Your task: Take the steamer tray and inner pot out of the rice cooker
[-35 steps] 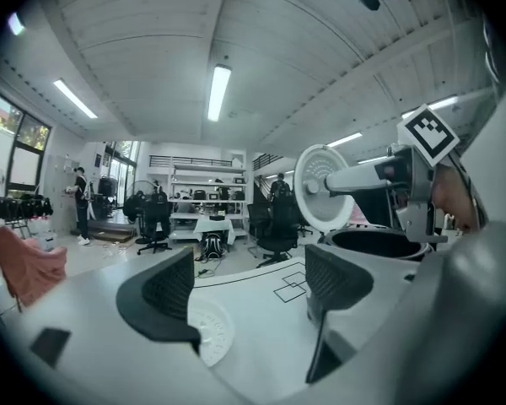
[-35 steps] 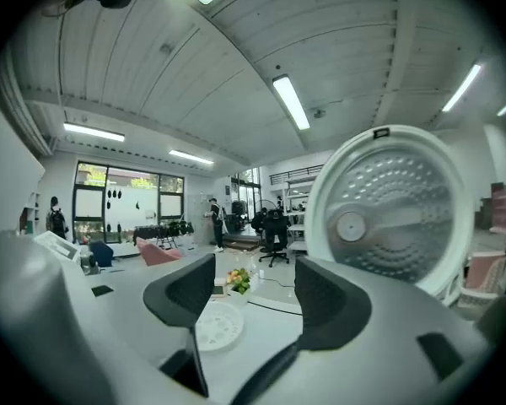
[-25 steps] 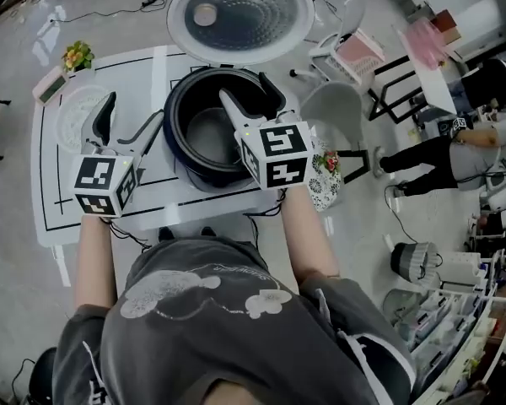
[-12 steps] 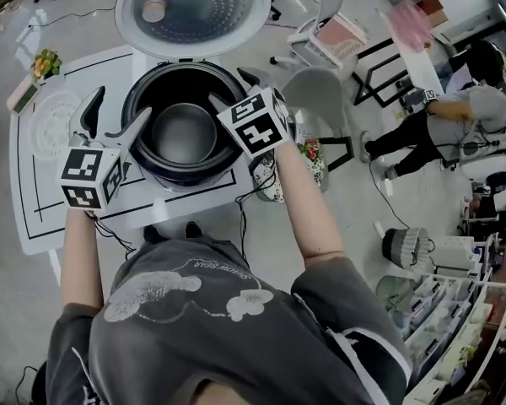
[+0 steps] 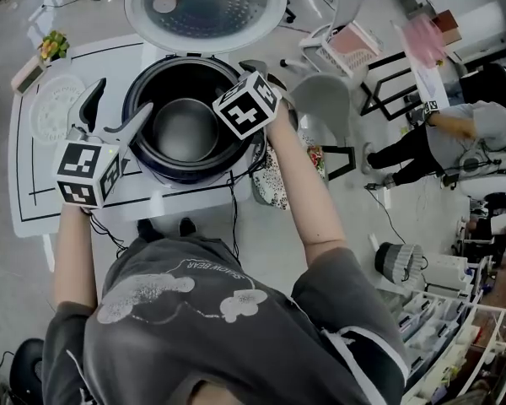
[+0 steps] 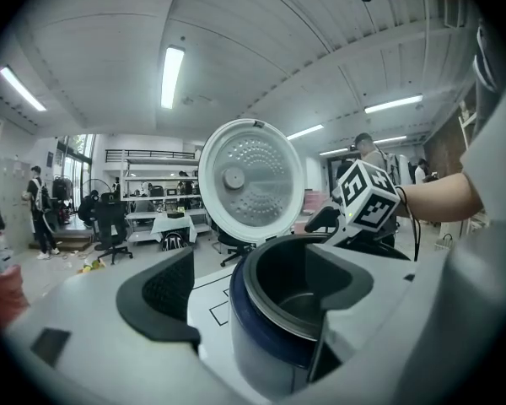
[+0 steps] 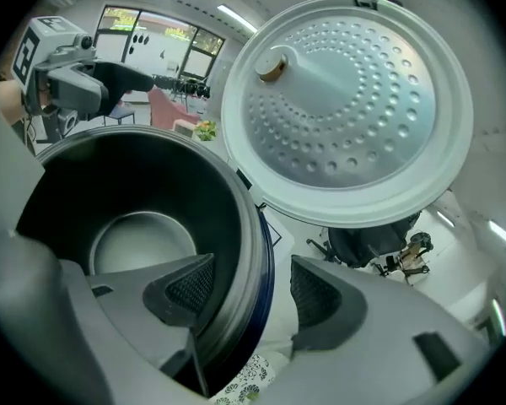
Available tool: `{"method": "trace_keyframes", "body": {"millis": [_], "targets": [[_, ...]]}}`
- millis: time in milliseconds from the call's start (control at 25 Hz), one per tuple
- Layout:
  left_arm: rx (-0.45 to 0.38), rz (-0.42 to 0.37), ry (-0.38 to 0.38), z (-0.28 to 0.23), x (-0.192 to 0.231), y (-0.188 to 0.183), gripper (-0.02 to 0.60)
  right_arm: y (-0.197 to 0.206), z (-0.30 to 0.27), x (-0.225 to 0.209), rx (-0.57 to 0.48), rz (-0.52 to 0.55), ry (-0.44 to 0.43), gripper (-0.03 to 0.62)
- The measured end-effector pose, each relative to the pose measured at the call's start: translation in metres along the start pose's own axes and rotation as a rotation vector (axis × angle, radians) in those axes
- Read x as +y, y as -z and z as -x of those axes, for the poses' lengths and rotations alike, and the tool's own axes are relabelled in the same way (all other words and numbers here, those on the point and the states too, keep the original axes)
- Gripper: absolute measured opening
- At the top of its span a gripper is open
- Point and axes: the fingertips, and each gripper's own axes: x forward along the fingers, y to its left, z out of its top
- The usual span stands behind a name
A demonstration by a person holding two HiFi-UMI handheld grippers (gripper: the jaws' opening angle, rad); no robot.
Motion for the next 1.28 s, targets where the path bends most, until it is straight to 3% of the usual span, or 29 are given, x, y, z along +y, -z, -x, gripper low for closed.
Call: {"method": "trace_keyframes", "body": {"millis": [320,640,960,1160,1280], "targets": [[0.012,0.004,-0.002,-0.002,0.002,0.005,0.408,0.013,-0.013,-0.004,0.121,0.043,0.018,0.272],[0.021,-0.01,0.006,-0.005,0.006,0.005,0.408,0.007,-0.003,-0.01,0.066,-0.013,0.061,0.262],[0.018,-0.035,0.016,-0.009,0.012,-0.001,0.408,-0.013,0.016,-0.012,0.03,0.029,0.112,0.23],[0.038,-0.056,0.036,-0.017,0.014,-0.001,0.408,-0.02,0.023,-0.004,0.031,0.04,0.055,0.135],[0.05,-0.071,0.054,-0.022,0.013,-0.001,0.408,-0.022,0.026,-0.003,0.028,0.036,0.047,0.123]]}}
